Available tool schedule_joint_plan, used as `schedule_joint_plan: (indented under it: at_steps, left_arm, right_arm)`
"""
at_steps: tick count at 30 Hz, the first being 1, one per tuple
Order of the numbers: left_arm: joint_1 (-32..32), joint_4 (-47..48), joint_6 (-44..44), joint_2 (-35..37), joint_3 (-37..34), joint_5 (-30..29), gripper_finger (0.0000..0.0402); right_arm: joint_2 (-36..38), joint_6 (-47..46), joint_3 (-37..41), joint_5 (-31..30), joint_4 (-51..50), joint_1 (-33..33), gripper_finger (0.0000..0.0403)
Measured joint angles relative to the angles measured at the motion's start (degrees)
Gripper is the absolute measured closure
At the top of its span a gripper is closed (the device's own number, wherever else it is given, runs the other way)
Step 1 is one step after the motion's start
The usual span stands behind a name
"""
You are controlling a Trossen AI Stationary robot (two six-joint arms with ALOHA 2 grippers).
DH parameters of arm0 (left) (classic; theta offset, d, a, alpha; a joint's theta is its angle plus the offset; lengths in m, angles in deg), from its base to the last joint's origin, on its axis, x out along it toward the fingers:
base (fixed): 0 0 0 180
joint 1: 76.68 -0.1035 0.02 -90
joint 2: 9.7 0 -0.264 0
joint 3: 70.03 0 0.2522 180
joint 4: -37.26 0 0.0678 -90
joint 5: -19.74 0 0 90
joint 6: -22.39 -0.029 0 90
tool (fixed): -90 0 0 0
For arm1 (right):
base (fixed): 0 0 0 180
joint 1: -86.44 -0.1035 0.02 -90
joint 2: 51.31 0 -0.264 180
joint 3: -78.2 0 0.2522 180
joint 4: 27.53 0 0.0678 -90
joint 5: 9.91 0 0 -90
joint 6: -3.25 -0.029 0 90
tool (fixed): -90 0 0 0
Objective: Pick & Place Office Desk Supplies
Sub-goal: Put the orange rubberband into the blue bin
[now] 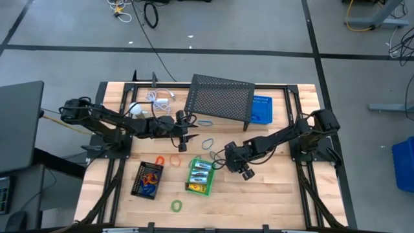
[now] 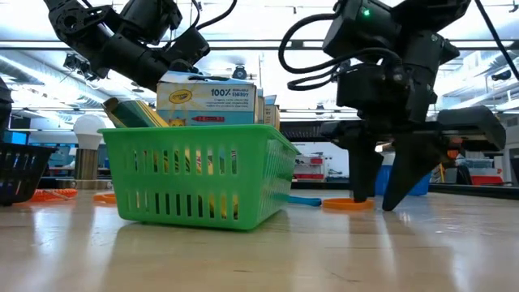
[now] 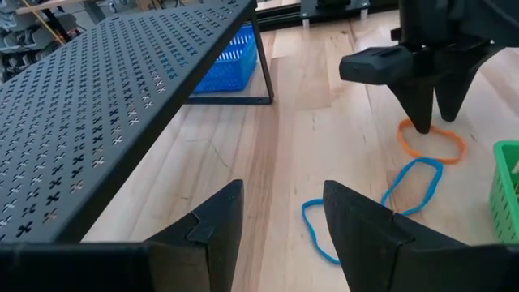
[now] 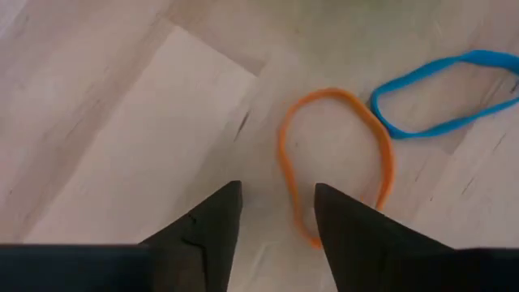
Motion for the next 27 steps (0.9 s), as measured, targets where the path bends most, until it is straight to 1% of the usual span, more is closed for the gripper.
schedule_joint_plan:
  at_steps: [3, 5, 8, 11, 12, 18, 24, 27]
  left_arm:
    - [0.00, 0.00, 0.02, 0.00, 0.00, 0.00, 0.0221]
    - [0.00, 0.00, 0.02, 0.00, 0.00, 0.00, 0.0221]
    - [0.00, 0.00, 0.02, 0.00, 0.00, 0.00, 0.0221]
    - [0.02, 0.00, 0.02, 0.00, 0.00, 0.01, 0.0221]
    - [0.02, 0.00, 0.04, 0.00, 0.00, 0.01, 0.0222]
    - [0.00, 0.02, 0.46, 0.00, 0.00, 0.09, 0.0222]
    - [0.02, 0.03, 0.48, 0.00, 0.00, 1.31, 0.0221]
    - [0.02, 0.09, 0.48, 0.00, 0.00, 1.31, 0.0222]
  right_arm:
    - [-0.85, 1.19, 0.00, -1.89, 0.05, -0.70, 0.0252]
    - [-0.89, 1.97, 0.04, -2.69, 0.08, -0.76, 0.0274]
    - [-1.02, 2.24, -0.24, -3.00, -0.27, -0.78, 0.0321]
    - [-1.16, 2.35, -1.08, -3.91, -0.65, -0.71, 0.0381]
    - [-1.16, 2.36, -1.30, -4.19, -0.88, -0.69, 0.0391]
    - [-1.27, -0.23, -2.75, -6.01, -2.98, -0.71, 0.0399]
    - [-1.07, -3.93, -5.18, -14.41, -7.83, -0.62, 0.0401]
    - [-1.00, -4.35, -6.00, -16.06, -10.33, -1.28, 0.0401]
